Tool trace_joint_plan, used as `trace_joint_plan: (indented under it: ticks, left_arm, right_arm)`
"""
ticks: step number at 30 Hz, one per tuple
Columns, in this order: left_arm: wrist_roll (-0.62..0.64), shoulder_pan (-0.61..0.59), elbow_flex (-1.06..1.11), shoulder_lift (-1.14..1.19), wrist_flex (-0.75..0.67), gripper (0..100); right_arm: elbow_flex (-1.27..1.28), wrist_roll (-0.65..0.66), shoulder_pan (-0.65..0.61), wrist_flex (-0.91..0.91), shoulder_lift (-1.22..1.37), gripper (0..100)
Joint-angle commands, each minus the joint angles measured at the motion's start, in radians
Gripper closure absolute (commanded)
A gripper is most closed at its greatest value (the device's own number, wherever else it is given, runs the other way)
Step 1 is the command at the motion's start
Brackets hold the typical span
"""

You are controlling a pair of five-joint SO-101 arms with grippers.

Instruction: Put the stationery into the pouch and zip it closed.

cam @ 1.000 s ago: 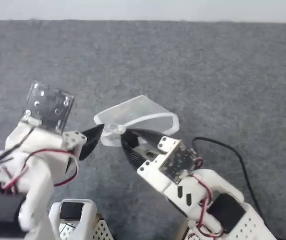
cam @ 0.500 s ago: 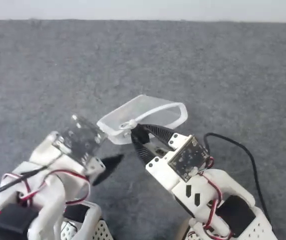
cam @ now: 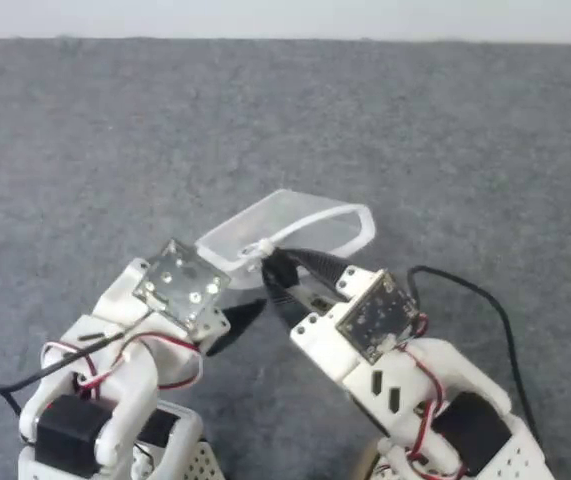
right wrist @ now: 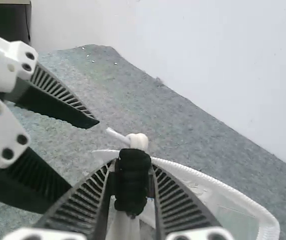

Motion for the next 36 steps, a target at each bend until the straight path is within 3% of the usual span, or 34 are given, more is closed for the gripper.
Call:
trace_joint_plan:
  ticks: [1,10,15,26,36]
  left_arm:
    - [-0.005,0.005,0.056,-0.049,-0.107,66]
    - [0.058,0.123,0.274,-0.166,-0.281,66]
    - [0.071,0.149,0.331,-0.259,-0.325,74]
    - [0.072,0.149,0.394,-0.385,-0.327,99]
    - [0.184,0.146,0.395,-0.385,-0.256,99]
  right_arm:
    - [-0.072,0.006,0.013,0.008,-0.028,99.3]
    - [-0.072,0.006,0.012,0.004,-0.019,99.3]
    - [-0.072,0.006,0.013,0.004,-0.019,99.3]
    - [-0.066,0.005,0.102,-0.053,-0.019,99.3]
    - [-0.031,-0.057,0.15,-0.159,-0.018,99.3]
